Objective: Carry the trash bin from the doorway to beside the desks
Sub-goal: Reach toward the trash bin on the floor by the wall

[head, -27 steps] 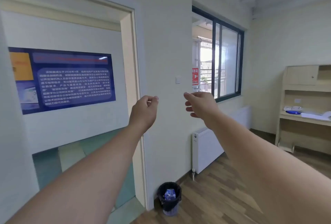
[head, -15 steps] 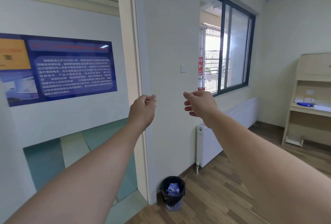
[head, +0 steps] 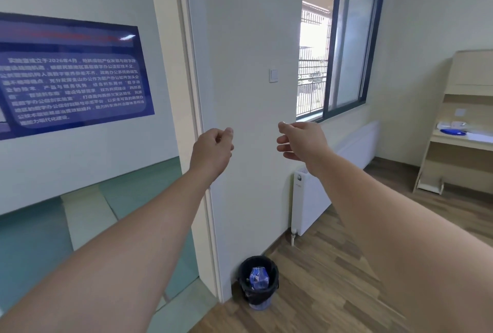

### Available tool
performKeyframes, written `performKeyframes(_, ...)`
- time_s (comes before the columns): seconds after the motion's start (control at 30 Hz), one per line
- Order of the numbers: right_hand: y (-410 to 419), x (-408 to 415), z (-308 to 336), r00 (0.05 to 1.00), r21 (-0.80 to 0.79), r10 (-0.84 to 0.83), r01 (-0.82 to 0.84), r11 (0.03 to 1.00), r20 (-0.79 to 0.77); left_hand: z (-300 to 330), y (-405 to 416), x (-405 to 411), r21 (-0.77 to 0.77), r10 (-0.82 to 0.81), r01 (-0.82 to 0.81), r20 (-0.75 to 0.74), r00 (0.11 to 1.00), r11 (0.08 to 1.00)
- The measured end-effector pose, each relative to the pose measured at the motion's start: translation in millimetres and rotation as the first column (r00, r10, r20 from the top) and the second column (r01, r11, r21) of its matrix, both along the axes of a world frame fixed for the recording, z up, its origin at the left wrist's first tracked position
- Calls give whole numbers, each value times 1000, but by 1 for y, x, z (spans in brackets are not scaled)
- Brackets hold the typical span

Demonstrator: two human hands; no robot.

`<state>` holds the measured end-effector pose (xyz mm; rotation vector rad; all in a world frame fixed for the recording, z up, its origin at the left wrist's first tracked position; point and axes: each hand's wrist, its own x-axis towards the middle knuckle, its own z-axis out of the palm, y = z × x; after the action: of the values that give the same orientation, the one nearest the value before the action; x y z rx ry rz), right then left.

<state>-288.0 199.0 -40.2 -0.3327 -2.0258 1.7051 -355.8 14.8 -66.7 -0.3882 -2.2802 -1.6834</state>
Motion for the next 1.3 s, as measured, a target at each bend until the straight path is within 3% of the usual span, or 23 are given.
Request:
performKeyframes(0.5, 99, -244, -89, 994, -65, 28, -22, 998, 102, -84, 97, -227, -42, 18, -13, 120, 993, 999)
performKeyframes(0.83, 191, -414, -174, 953, -126, 87, -52, 991, 290, -173, 178, -378, -73, 68, -45, 340, 938, 996)
performKeyframes(1.3, 176, -523, -380, 790, -217, 123, 12, 976, 600, -366, 185, -486, -99, 97, -41, 666, 739, 994)
